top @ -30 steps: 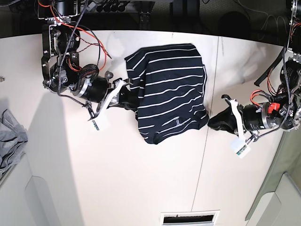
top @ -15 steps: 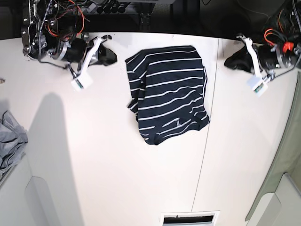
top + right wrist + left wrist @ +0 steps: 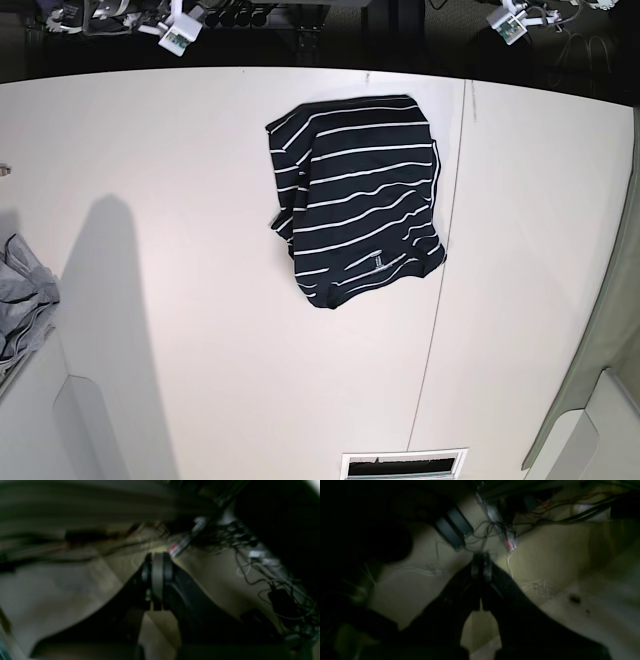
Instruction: Layout the t-shirt on the table in an organized manner, then fold the t-shirt properly
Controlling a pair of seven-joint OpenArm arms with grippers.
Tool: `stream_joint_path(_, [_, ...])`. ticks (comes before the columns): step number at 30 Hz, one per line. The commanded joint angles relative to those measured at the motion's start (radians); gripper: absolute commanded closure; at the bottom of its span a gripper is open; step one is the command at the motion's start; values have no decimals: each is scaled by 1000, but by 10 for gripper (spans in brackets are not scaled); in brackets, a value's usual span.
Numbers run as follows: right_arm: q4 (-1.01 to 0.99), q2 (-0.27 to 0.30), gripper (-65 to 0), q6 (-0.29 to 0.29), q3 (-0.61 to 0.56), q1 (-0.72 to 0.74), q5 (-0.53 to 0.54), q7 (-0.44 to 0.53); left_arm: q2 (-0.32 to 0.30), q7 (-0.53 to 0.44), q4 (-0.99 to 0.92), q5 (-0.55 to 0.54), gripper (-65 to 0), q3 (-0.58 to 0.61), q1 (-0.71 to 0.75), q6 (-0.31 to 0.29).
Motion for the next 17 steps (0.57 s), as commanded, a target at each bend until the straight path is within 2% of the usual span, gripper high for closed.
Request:
stream_joint_path(1, [-5,18,0,1,-27,-3,-12,13,-13,-2,-33,11,0,32,-13,-8])
stream_joint_path(2, [-26,16,0,-9,-56,-3,-37,13,-14,-1,-86,27,0,75,-42,-3])
stream_joint_path(4, [-78,8,0,-24,-107,-3,-73,16,-13,6,-204,52,0,171,-110,55])
stream_joint_path(7, [-178,-36,0,-23,-159,4,-142,17,-12,42,-391,53,0,331,-222,104])
stream_joint_path(11, [-345,-103,0,-43,-197,53,-202,-10,16,42,-606,74,0,525,-352,111])
stream_joint_path(13, [-439,-131,0,-62,-197,91,-209,-21,48,39,-676,109,0,592,-410,113])
stream_joint_path(17, [-594,-178,0,-77,-197,152,-254,-23,105,14,-735,172,0,660,-467,199])
